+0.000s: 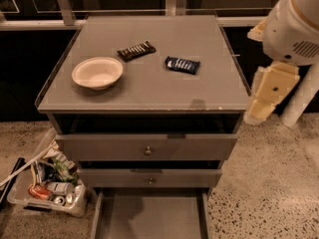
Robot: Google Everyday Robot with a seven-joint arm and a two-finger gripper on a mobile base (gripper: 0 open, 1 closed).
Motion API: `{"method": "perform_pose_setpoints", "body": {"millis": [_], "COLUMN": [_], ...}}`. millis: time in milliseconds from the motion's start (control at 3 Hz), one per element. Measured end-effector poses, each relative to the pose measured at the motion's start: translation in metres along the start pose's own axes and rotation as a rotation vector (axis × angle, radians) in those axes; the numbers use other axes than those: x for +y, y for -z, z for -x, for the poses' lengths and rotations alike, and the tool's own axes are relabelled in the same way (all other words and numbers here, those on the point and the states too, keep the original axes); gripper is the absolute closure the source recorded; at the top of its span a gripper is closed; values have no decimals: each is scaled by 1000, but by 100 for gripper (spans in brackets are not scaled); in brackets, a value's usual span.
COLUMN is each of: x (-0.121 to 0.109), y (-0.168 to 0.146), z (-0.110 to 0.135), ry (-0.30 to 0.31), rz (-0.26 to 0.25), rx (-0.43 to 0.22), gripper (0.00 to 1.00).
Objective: Place rxbar blueberry into bottom drawer
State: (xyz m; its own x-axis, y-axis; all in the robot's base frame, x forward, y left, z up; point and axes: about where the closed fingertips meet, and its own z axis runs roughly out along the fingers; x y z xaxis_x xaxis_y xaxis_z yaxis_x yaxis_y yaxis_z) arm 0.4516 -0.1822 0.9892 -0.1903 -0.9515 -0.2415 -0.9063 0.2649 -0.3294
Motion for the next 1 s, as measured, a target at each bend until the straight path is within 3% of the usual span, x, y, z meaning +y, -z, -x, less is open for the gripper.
{"method": "perform_pose_setpoints", "body": {"millis": [333,1000], "x": [-14,-64], "y": [0,-10], "z": [22,48], "ry": [18,37], "rz": [-43,-58], "rx": [-56,-218], "gripper": [0,0]}}
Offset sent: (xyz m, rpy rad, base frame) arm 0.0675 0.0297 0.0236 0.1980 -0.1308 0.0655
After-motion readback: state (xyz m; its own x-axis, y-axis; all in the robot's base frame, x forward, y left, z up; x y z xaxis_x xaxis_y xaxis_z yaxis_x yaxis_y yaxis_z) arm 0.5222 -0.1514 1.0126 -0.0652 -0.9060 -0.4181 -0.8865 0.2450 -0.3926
